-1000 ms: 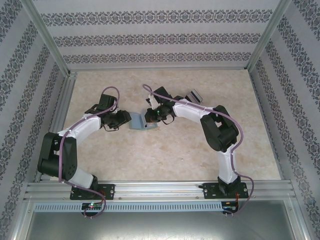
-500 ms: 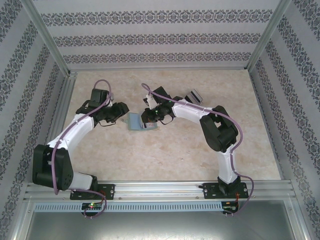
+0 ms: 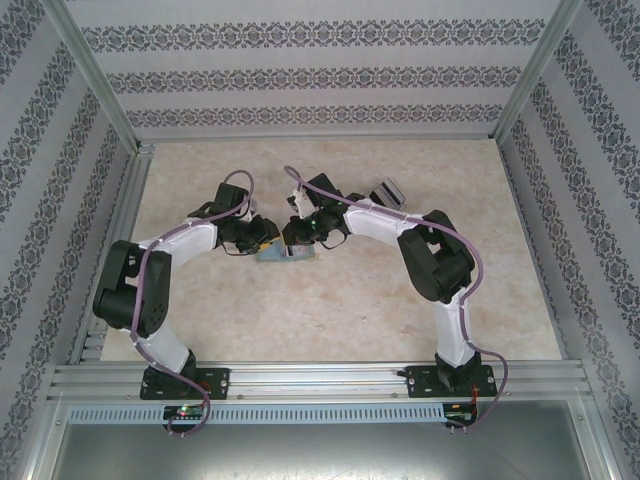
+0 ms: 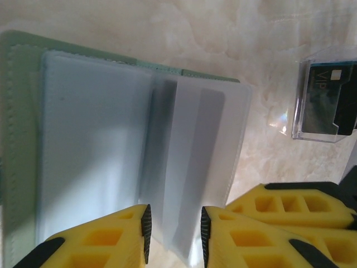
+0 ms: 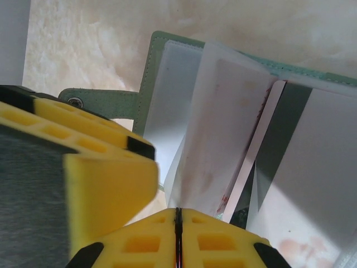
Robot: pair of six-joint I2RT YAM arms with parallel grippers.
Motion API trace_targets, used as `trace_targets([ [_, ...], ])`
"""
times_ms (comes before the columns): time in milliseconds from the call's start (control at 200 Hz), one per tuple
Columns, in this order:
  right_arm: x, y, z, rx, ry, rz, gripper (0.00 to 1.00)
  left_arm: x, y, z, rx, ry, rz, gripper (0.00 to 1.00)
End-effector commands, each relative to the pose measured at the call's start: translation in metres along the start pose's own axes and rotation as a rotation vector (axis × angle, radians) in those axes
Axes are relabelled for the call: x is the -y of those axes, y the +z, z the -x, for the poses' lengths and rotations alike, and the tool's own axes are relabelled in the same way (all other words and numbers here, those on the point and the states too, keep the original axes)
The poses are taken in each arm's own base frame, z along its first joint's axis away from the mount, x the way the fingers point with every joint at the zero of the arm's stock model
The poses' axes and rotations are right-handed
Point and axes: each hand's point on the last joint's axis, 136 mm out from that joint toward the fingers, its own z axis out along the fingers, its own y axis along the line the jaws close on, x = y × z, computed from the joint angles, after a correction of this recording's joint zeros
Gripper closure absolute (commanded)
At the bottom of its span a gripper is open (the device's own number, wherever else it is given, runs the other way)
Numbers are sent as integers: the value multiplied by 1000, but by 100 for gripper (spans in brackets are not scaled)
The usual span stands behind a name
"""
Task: Put the credit cards into the card holder
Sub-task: Turn over the card slot at the card holder.
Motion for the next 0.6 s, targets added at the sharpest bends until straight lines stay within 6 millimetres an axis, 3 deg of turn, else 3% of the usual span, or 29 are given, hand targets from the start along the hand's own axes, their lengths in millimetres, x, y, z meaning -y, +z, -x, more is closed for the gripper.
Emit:
trace_targets([
  [0, 4, -3, 6, 15, 14, -2, 89, 16, 3, 9, 20, 27, -41, 68],
  [185, 5, -4, 5, 12, 12, -4, 89, 13, 13, 8, 5, 22, -37, 70],
  [380, 11, -9, 5, 25, 23, -14, 88, 7, 23, 7, -14, 16, -30, 90],
  [594, 31, -18, 0, 32, 49, -62, 87, 6, 26, 4, -12, 15, -26, 93],
])
